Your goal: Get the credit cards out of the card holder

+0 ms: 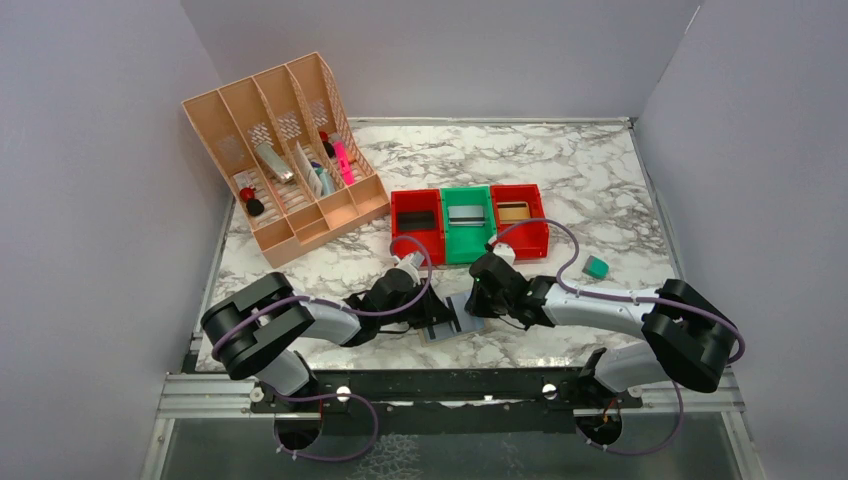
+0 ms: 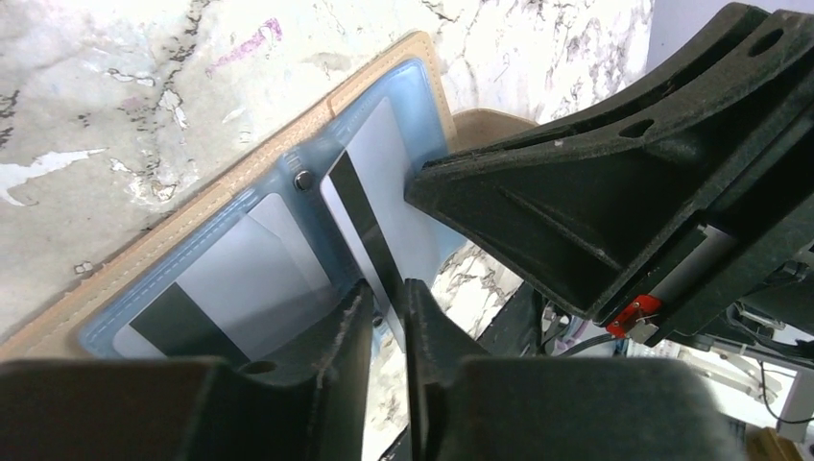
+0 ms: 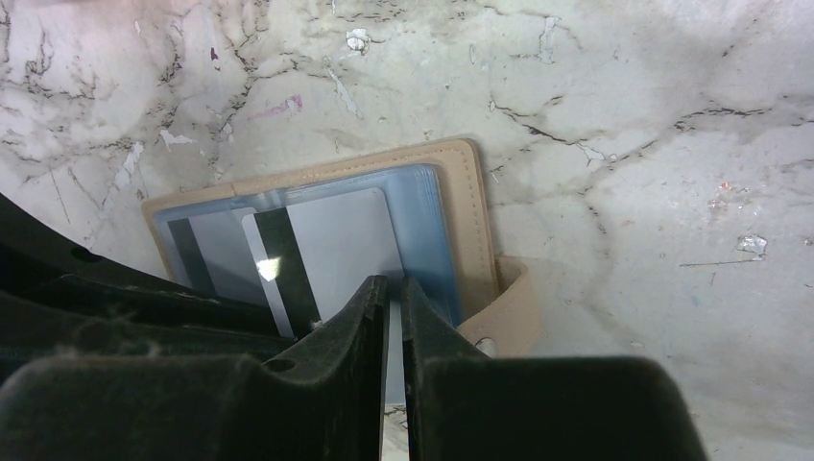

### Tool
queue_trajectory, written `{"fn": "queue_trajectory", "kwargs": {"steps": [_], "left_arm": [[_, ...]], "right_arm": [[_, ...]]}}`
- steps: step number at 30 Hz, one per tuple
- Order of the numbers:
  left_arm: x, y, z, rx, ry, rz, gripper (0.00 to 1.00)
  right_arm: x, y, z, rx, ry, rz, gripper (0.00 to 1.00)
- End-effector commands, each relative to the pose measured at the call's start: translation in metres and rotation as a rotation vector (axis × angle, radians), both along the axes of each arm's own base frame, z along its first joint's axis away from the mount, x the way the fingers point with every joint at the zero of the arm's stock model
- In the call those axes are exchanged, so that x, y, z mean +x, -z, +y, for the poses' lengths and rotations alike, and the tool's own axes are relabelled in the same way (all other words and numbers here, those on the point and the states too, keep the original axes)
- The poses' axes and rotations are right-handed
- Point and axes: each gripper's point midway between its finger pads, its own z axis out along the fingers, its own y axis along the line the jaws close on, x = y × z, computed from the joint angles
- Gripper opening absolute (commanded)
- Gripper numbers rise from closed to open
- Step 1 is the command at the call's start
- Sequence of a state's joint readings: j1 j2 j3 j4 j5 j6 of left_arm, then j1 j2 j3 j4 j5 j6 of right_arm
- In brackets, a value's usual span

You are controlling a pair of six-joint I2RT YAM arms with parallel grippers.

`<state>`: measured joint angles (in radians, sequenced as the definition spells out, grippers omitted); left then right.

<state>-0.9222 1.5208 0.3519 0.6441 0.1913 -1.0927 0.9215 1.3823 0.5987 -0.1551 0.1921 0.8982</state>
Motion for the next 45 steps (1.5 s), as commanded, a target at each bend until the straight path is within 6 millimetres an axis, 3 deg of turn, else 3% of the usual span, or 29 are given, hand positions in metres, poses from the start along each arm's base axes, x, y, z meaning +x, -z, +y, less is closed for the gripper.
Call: {"fn": "queue_trajectory", "kwargs": {"steps": [1, 9, 18, 25, 31, 36, 40, 45], "left_arm": [[0.007, -0.002, -0.003, -0.001, -0.009, -0.028, 0.17], [0.011, -0.003, -0.006, 0.001, -0.011, -0.040, 0.00], [0.004, 0.006, 0.007, 0.024, -0.030, -0.013, 0.00], [0.006, 0.000, 0.006, 0.056, -0.006, -0.040, 0.00], [0.006, -0.001, 0.007, 0.106, 0.022, -0.048, 0.00], [0.006, -0.001, 0.010, 0.131, 0.026, -0.058, 0.00], [0.009, 0.000, 0.018, 0.197, 0.017, -0.069, 0.00], [0.013, -0.004, 0.022, 0.236, 0.017, -0.095, 0.00]], "right_arm": [[-0.012, 0.018, -0.016, -0.062, 0.006, 0.053, 0.15], [-0.010, 0.016, -0.022, -0.062, 0.047, 0.036, 0.15], [-0.006, 0.001, -0.027, -0.031, 0.077, -0.013, 0.15], [0.000, -0.031, -0.012, 0.069, 0.026, -0.093, 0.17], [-0.002, -0.047, 0.014, 0.171, -0.081, -0.110, 0.19], [-0.009, -0.030, 0.024, 0.190, -0.090, -0.033, 0.20], [-0.009, -0.002, 0.008, 0.087, -0.009, 0.032, 0.20], [-0.005, 0.004, -0.010, -0.011, 0.033, 0.028, 0.21]]}}
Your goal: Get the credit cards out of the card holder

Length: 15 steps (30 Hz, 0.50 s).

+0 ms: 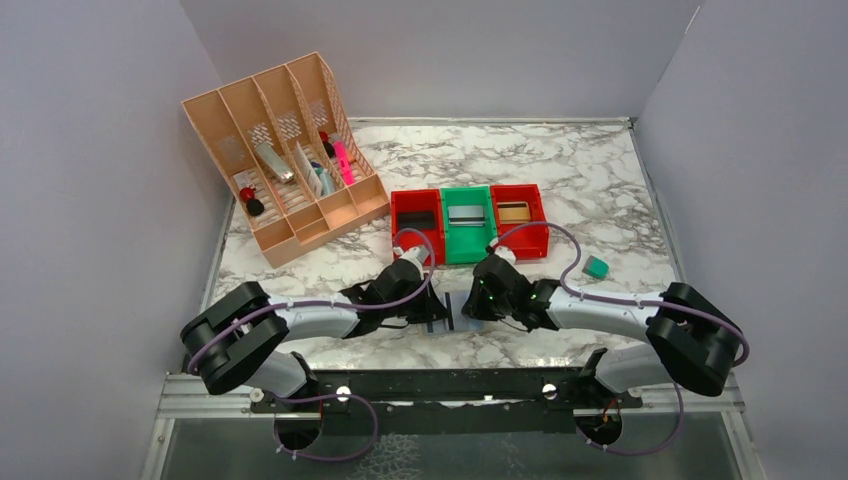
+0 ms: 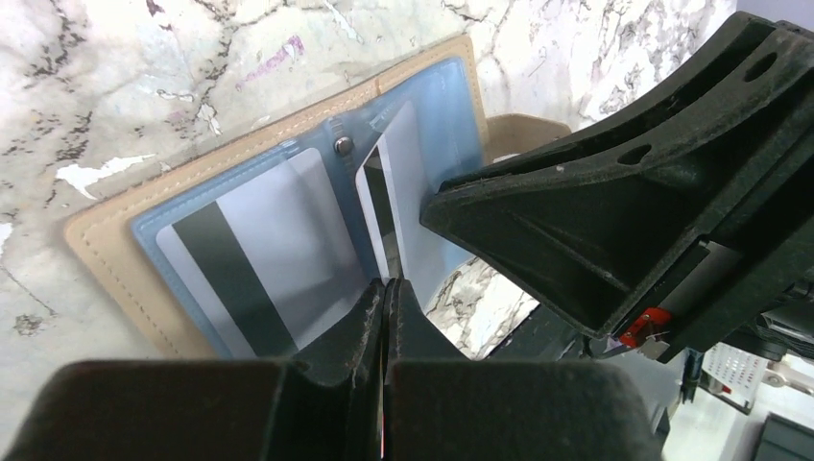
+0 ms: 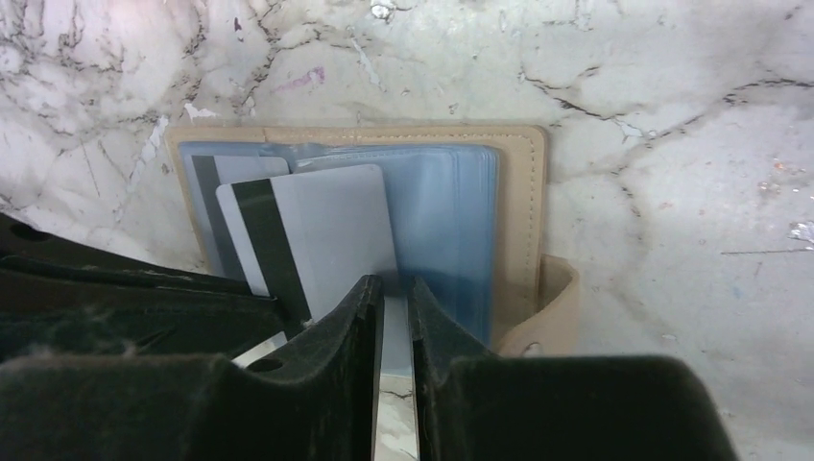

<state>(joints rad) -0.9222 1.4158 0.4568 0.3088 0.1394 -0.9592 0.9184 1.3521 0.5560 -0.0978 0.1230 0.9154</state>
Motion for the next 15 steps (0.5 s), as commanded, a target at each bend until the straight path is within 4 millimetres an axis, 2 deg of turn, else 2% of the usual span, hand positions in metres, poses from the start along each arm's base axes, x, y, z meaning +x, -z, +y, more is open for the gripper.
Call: {"fn": "queue_trajectory", "kwargs": {"steps": [1, 5, 8, 15], "left_arm": [[0.008, -0.002, 0.008, 0.062, -0.009, -0.053, 0.01], [0.007, -0.008, -0.003, 0.001, 0.020, -0.059, 0.13], [0.007, -0.010, -0.009, -0.017, 0.039, -0.059, 0.21], [0.009, -0.014, -0.011, -0.042, 0.020, -0.055, 0.38]], "right_arm": [[0.004, 0.006, -0.019, -0.085, 0.055, 0.001, 0.22], [-0.001, 0.005, -0.010, -0.035, 0.004, 0.004, 0.25], [-0.005, 0.011, -0.010, -0.040, 0.003, 0.034, 0.25], [-0.012, 0.022, -0.010, -0.024, 0.008, 0.077, 0.25]]}}
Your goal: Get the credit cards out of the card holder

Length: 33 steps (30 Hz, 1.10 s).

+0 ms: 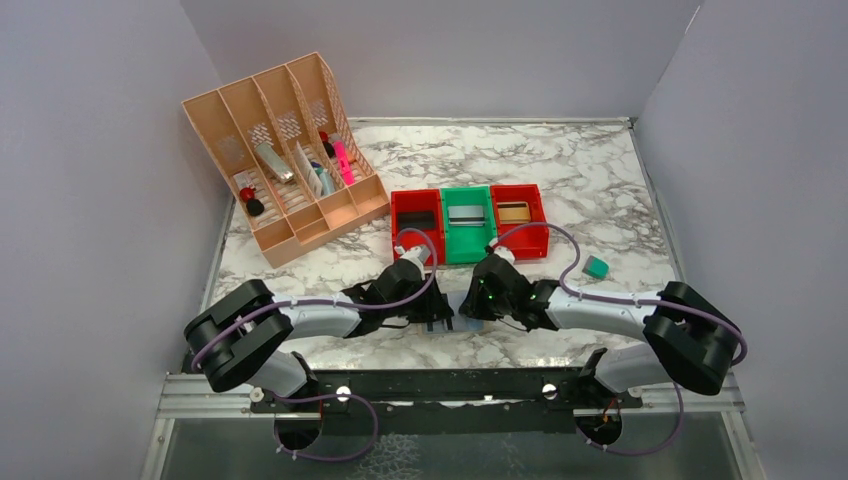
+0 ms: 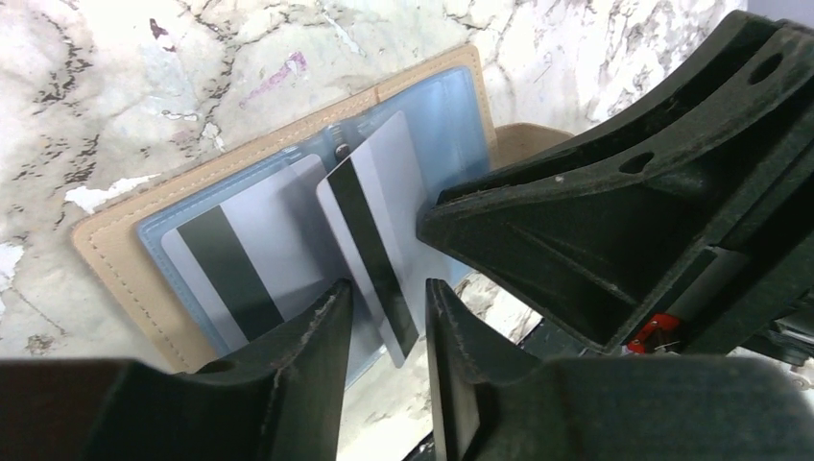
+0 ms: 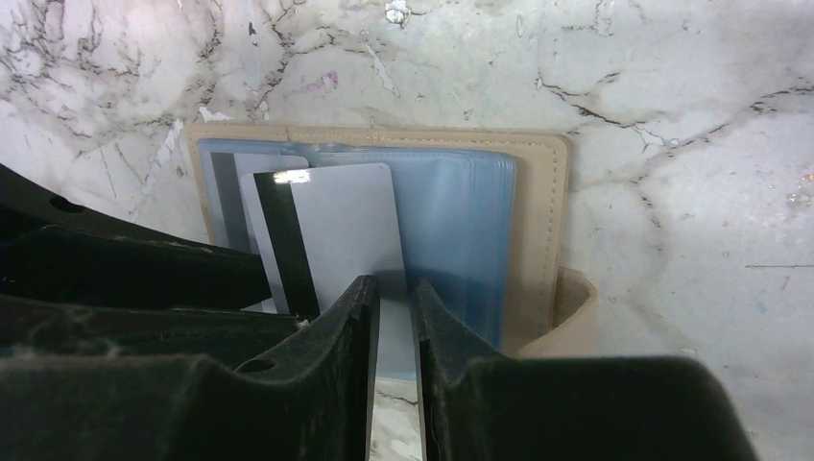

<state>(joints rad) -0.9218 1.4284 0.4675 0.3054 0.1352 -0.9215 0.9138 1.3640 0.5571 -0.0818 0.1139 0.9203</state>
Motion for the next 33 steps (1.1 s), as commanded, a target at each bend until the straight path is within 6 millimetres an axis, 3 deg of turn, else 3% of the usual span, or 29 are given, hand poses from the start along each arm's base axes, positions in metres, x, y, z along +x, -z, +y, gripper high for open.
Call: {"fn": "queue_trajectory", "kwargs": {"steps": [1, 8, 11, 20, 29, 33], "left_arm": [[0.008, -0.017, -0.012, -0.068, -0.002, -0.031, 0.40], [0.007, -0.016, -0.020, -0.096, 0.012, -0.017, 0.43], [0.007, -0.015, -0.023, -0.107, 0.023, -0.009, 0.39], [0.006, -0.015, -0.007, -0.094, -0.014, -0.049, 0.02], [0.007, -0.016, 0.003, -0.032, -0.019, -0.069, 0.00], [0.017, -0.021, 0.019, 0.095, -0.046, -0.118, 0.00]], "right_arm": [[-0.014, 0.022, -0.012, -0.035, 0.008, 0.074, 0.24], [-0.015, 0.021, -0.016, -0.028, 0.026, 0.072, 0.25], [-0.014, 0.020, -0.017, -0.025, 0.032, 0.070, 0.24], [-0.013, 0.010, -0.018, -0.019, 0.040, 0.059, 0.24], [-0.004, -0.003, -0.019, -0.038, 0.043, 0.018, 0.25], [-0.001, -0.013, -0.017, -0.037, 0.025, -0.006, 0.25]]}}
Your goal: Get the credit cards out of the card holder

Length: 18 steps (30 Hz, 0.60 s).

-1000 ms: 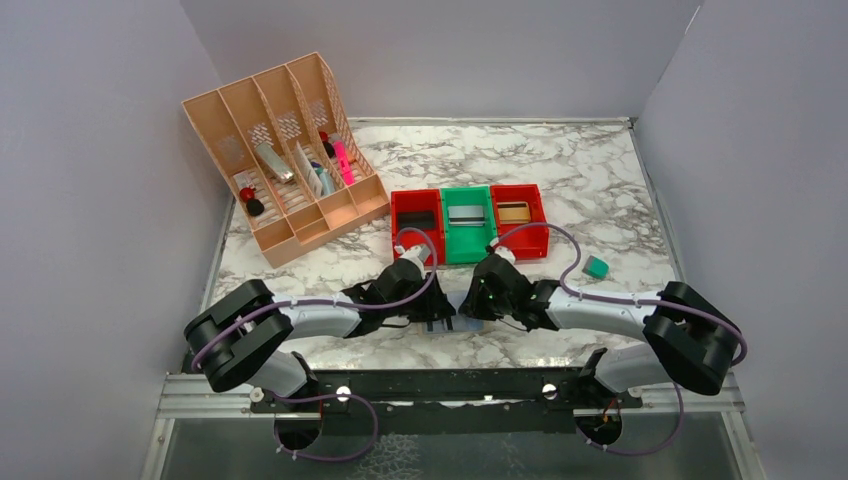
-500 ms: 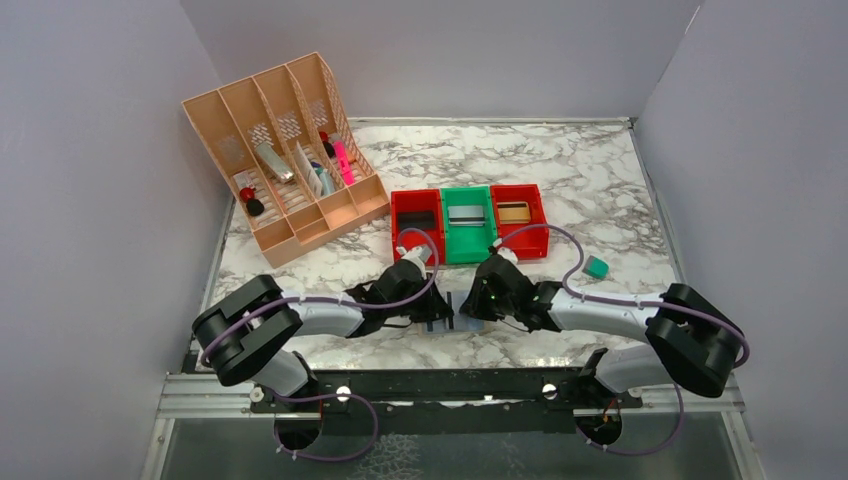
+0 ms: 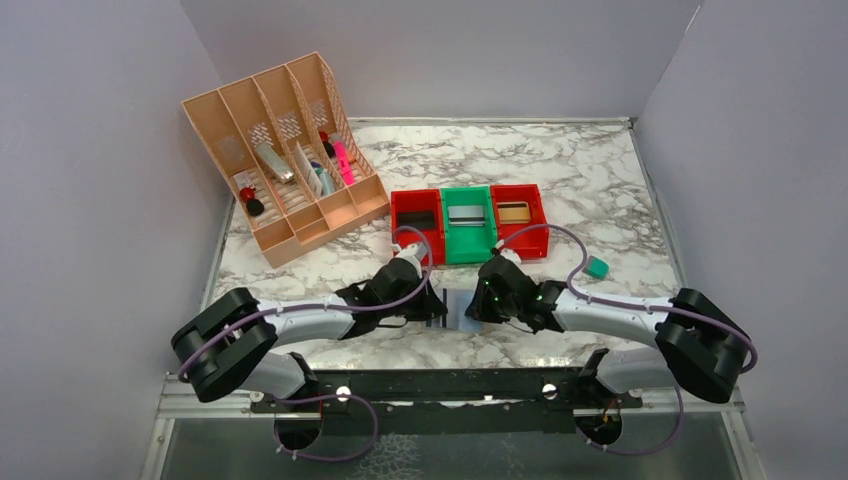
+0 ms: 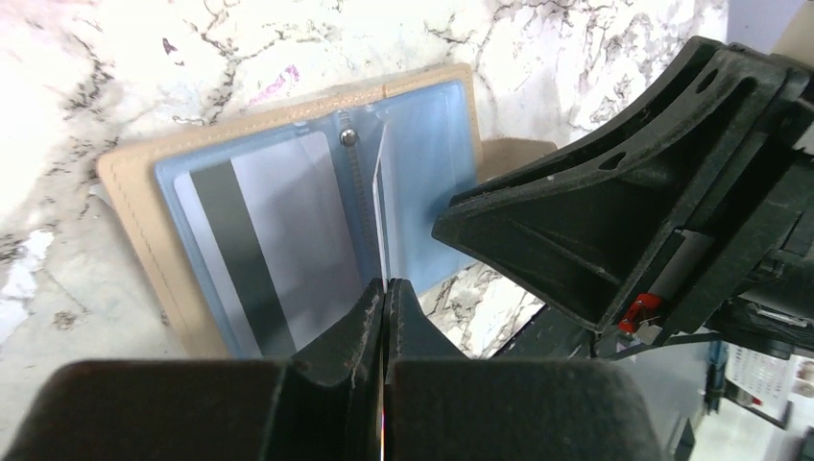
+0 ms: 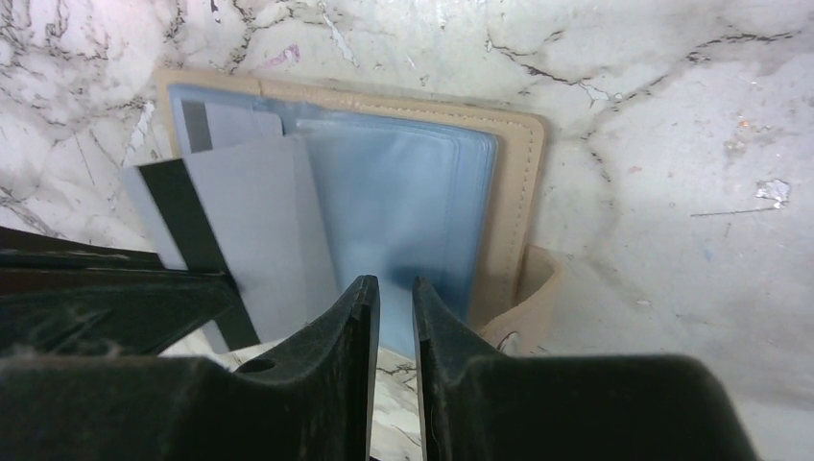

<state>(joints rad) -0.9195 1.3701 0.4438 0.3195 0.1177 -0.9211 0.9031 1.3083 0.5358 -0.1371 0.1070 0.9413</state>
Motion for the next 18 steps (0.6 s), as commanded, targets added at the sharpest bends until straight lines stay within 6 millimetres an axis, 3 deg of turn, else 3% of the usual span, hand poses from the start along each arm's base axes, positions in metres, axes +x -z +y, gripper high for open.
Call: {"fn": "queue_trajectory", "kwargs": {"steps": [1, 7, 11, 18], "left_arm": [[0.017, -0.012, 0.020, 0.155, -0.041, -0.093, 0.00], [0.025, -0.039, 0.042, 0.199, -0.092, -0.188, 0.00], [0.025, -0.055, 0.046, 0.156, -0.100, -0.233, 0.00], [0.025, -0.061, 0.047, 0.148, -0.083, -0.267, 0.00]], "right_arm": [[0.008, -0.014, -0.004, -0.034, 0.000, -0.035, 0.25], [0.012, -0.034, 0.007, 0.016, -0.036, -0.073, 0.25], [0.014, -0.045, 0.011, 0.047, -0.052, -0.105, 0.26], [0.020, -0.056, 0.016, 0.114, -0.046, -0.175, 0.38]]}}
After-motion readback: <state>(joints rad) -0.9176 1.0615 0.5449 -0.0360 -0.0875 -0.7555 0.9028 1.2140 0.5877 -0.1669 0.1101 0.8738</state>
